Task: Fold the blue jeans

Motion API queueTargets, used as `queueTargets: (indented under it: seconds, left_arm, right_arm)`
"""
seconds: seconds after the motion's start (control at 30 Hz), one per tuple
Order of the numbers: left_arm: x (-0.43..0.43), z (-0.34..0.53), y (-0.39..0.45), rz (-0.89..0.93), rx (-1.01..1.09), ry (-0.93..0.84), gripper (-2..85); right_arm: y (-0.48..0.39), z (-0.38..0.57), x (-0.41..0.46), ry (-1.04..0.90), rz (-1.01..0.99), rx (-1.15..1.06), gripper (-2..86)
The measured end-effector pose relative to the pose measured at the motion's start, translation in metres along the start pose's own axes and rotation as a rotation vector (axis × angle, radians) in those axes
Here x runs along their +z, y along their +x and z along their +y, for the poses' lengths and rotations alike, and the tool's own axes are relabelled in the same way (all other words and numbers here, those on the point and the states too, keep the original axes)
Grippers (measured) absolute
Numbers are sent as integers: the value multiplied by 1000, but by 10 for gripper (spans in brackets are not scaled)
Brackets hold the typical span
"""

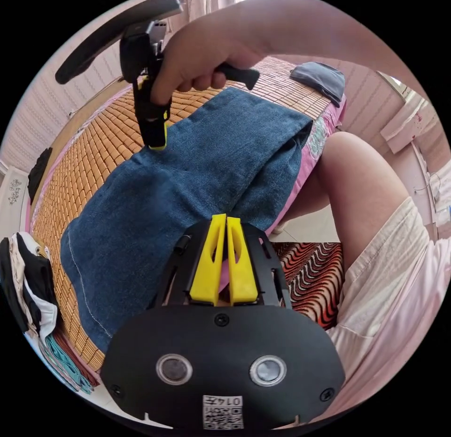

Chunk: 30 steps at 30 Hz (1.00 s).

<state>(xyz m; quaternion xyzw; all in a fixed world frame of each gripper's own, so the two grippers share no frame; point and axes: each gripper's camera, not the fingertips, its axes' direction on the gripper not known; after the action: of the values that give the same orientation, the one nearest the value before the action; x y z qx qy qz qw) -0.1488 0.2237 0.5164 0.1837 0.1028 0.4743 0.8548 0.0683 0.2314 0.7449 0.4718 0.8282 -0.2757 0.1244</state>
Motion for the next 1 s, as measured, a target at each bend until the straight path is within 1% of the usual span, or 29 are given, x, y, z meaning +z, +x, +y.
queueTargets:
  seconds: [0.03,0.1,0.17,0.27,0.37,0.43,0.5,0.53,0.57,0.6,0.63,0.67,0.7,0.73,0.77,0.83,0.93,1.0]
  left_arm:
    - [3,2,3,-4,21,3,-7]
    - [7,4,7,-6,35,-2,-8]
    - [13,6,6,23,15,-10,-8]
    - [20,15,1,71,-30,20,-8]
    - [23,21,4,71,-37,27,-8]
    - [24,21,10,42,-16,17,-8]
    - [22,23,16,20,-6,12,-8]
    - [20,26,19,32,7,0,-8]
    - [17,31,23,118,32,5,-8]
    - [15,34,25,168,41,20,-7]
    - [10,40,29,241,48,65,-7]
    - [5,45,36,270,58,108,-6]
    - [4,46,40,272,65,124,-5]
    - [2,47,49,268,77,146,-2]
    - [1,46,58,267,86,165,3]
    - [-1,43,69,280,113,185,19]
    - [-4,38,82,401,184,193,55]
    - [-9,37,85,402,187,207,70]
  right_arm:
    - [5,-13,14,-57,-18,3,-10]
    - [5,-26,23,-79,-18,-20,-10]
    - [5,-40,27,-154,-10,-73,-10]
    - [11,-48,30,-203,-24,-68,-10]
    - [9,-45,32,-203,17,-54,-10]
    - [13,-34,30,-157,15,-31,-9]
    - [20,-4,22,-16,-9,-16,-9]
    - [29,27,9,136,-73,26,-8]
    - [42,65,-3,268,-145,120,-6]
    - [49,84,-7,302,-185,170,-5]
    - [61,121,-9,320,-255,242,0]
    - [69,160,-6,314,-282,300,6]
    - [73,180,-5,308,-275,334,20]
    - [78,218,-1,311,-232,405,48]
    - [83,253,2,328,-189,471,103]
    - [95,293,10,317,-191,568,145]
    - [111,330,31,274,-282,654,158]
    - [120,339,46,241,-342,683,151]
